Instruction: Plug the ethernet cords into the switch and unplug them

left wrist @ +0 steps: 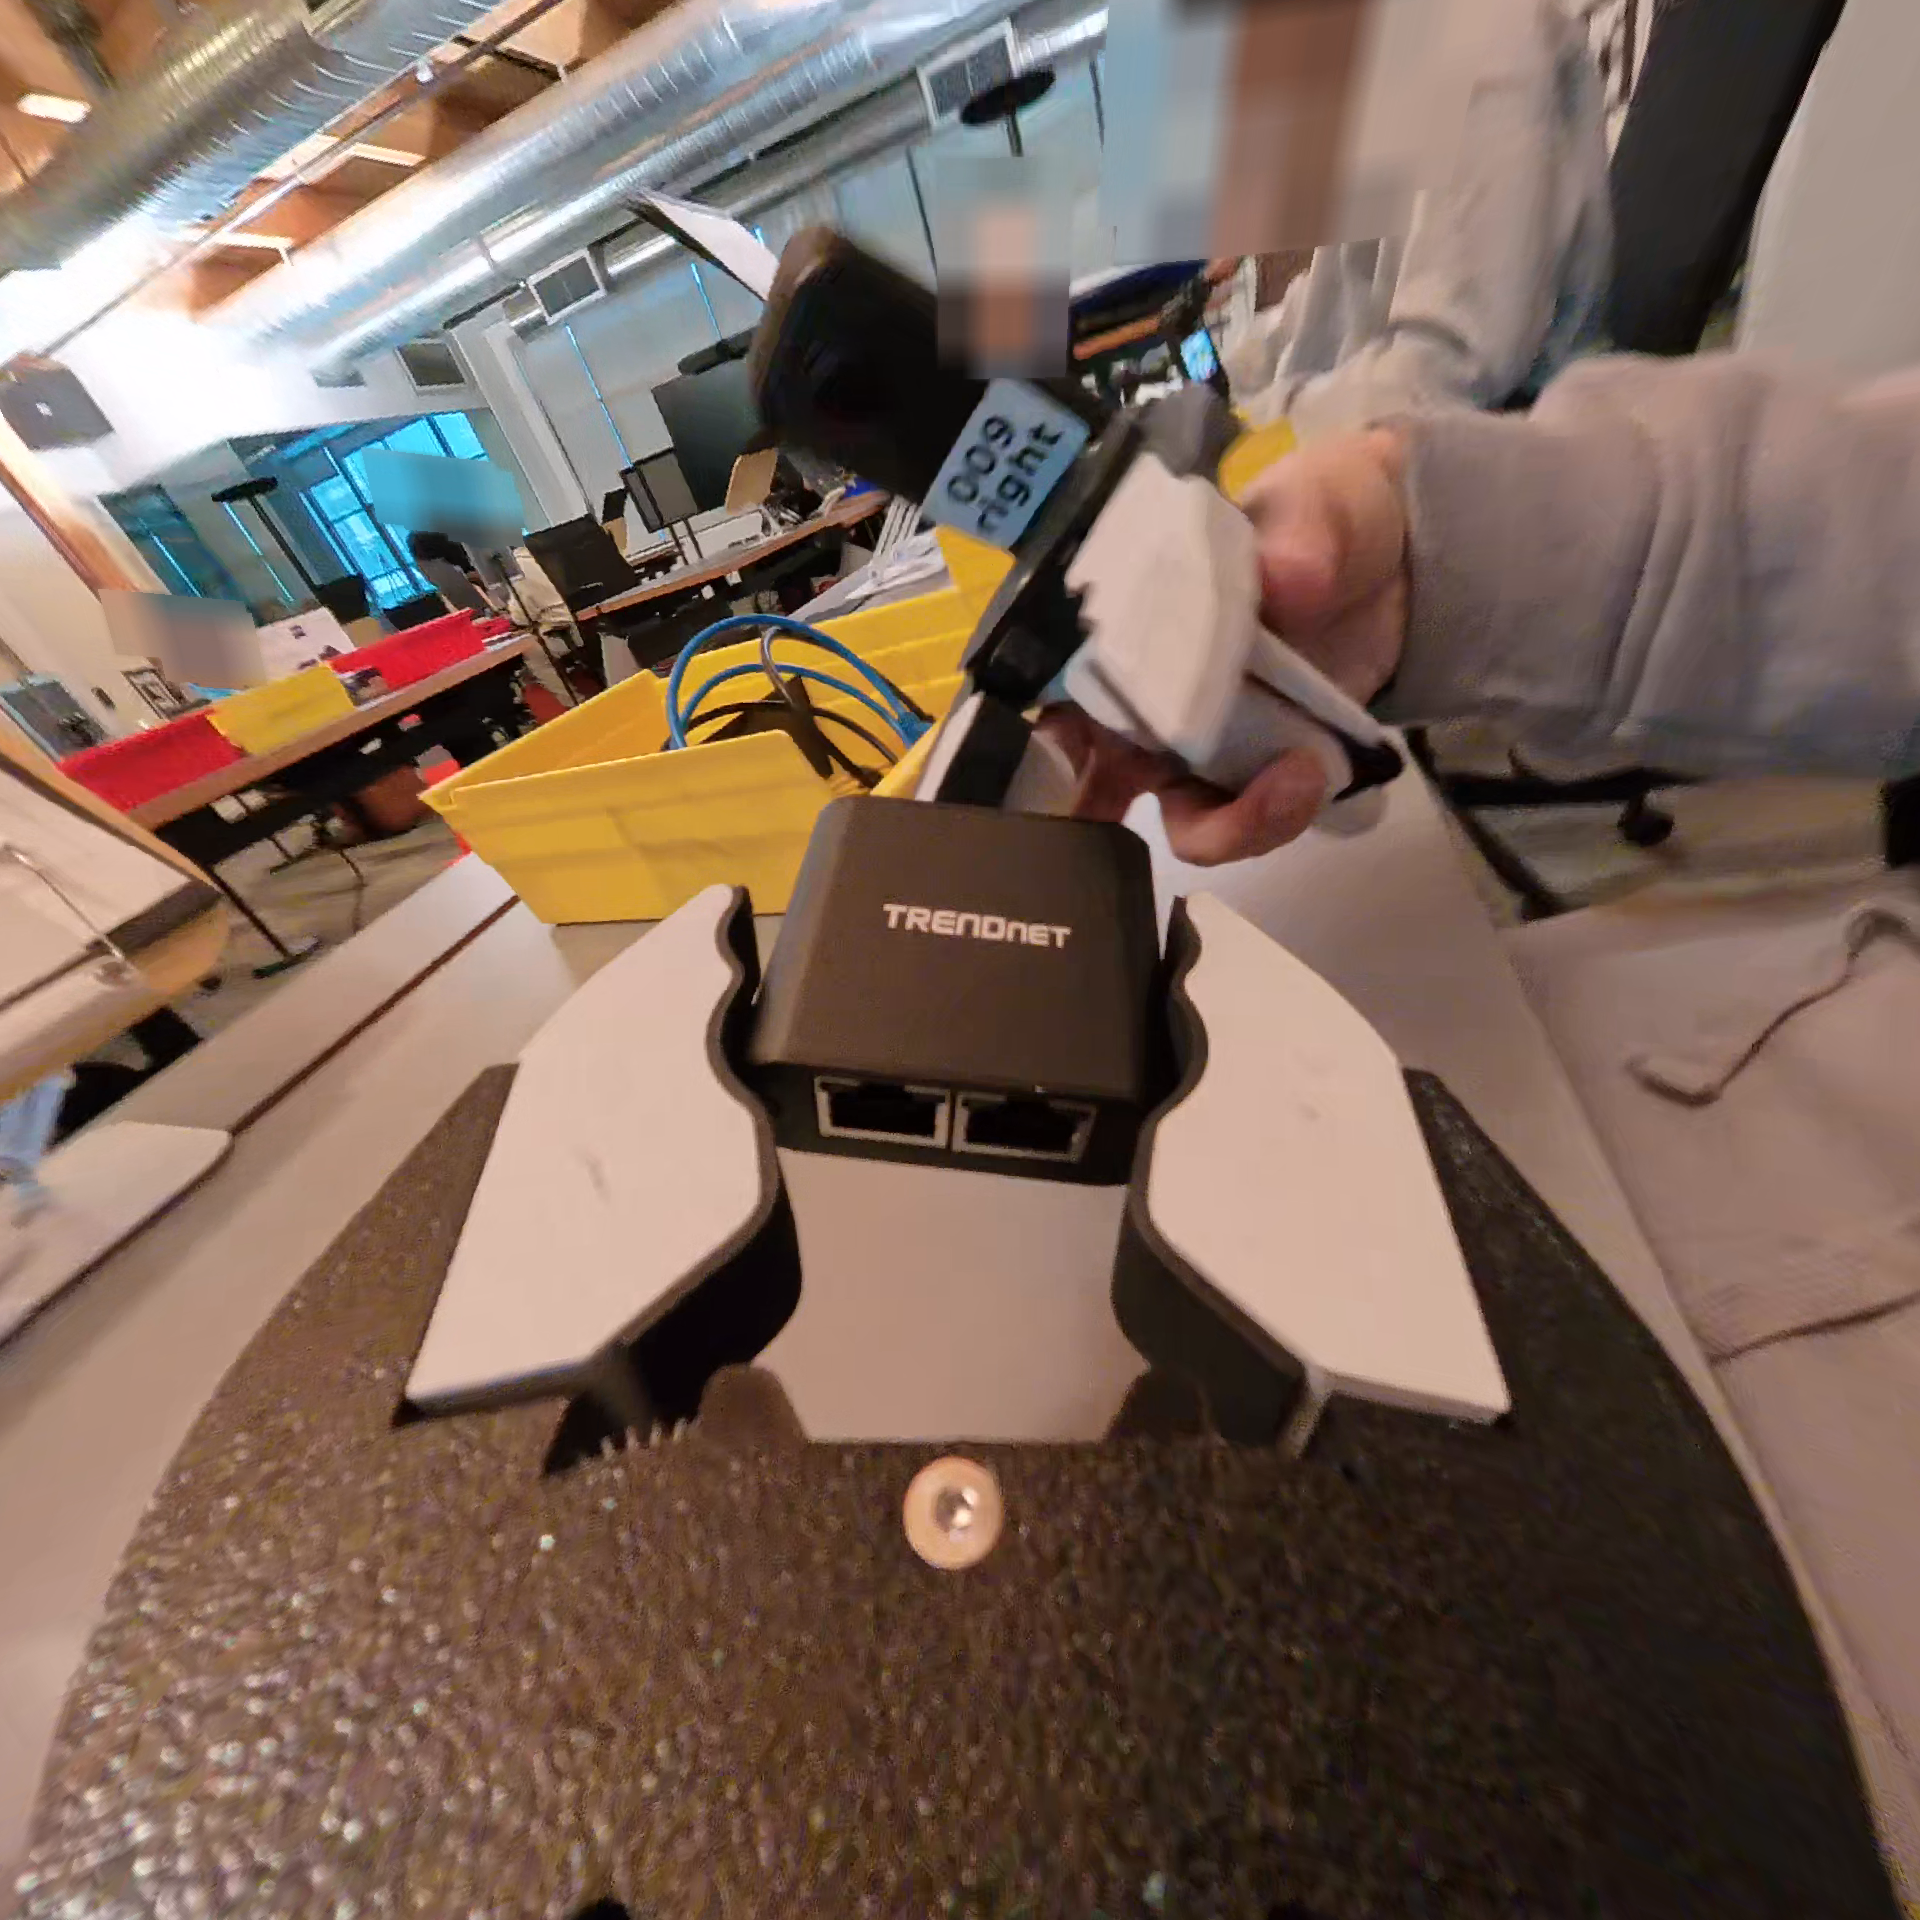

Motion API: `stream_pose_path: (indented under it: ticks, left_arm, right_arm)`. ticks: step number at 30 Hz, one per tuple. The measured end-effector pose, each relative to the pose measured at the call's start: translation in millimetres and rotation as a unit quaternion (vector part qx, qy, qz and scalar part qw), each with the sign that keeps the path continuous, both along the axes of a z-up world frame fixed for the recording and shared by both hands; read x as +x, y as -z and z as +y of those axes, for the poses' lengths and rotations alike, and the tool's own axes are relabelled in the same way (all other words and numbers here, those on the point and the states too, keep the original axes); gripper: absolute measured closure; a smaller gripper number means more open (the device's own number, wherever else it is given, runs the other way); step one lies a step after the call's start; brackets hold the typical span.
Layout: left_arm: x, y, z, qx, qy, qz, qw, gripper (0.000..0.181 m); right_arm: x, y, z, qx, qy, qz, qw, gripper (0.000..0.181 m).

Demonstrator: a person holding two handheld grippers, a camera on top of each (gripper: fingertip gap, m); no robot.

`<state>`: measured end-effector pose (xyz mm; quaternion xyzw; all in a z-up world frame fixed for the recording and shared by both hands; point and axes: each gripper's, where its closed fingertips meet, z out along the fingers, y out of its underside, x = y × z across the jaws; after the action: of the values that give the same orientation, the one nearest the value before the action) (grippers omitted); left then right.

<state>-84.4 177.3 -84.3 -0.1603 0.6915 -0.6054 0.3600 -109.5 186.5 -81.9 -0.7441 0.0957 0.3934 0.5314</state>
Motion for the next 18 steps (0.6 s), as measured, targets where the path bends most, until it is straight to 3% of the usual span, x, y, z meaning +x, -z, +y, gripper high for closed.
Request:
stream_pose_path:
  ticks: [3, 6, 8, 10, 15, 18]
  left_arm:
    - [-0.4, 5.4, -6.6, 0.057, -0.006, -0.023, 0.998, 0.107]
    - [0.7, 11.8, -13.0, 0.105, -0.011, -0.034, 0.994, 0.107]
    - [1.4, 15.4, -18.3, 0.122, -0.009, -0.037, 0.992, 0.107]
    - [1.7, 14.5, -22.5, 0.120, -0.007, -0.043, 0.992, 0.107]
    - [8.6, 18.8, -19.3, 0.139, -0.041, -0.038, 0.989, 0.106]
    - [16.1, 15.9, -10.0, 0.117, -0.080, -0.038, 0.989, 0.085]
  right_arm:
    - [-9.0, -7.6, 0.5, 0.015, -0.041, 0.125, 0.991, 0.132]
    - [-21.5, 4.9, 5.5, -0.015, -0.068, 0.120, 0.990, 0.119]
    - [-30.9, 1.8, 7.5, -0.007, -0.093, 0.123, 0.988, 0.125]
    - [-25.8, 11.1, 10.5, -0.017, -0.083, 0.080, 0.993, 0.156]
    - [-19.8, 14.6, 10.0, -0.019, -0.091, 0.039, 0.995, 0.156]
    - [4.7, 7.3, 8.2, -0.027, -0.056, -0.016, 0.998, 0.156]
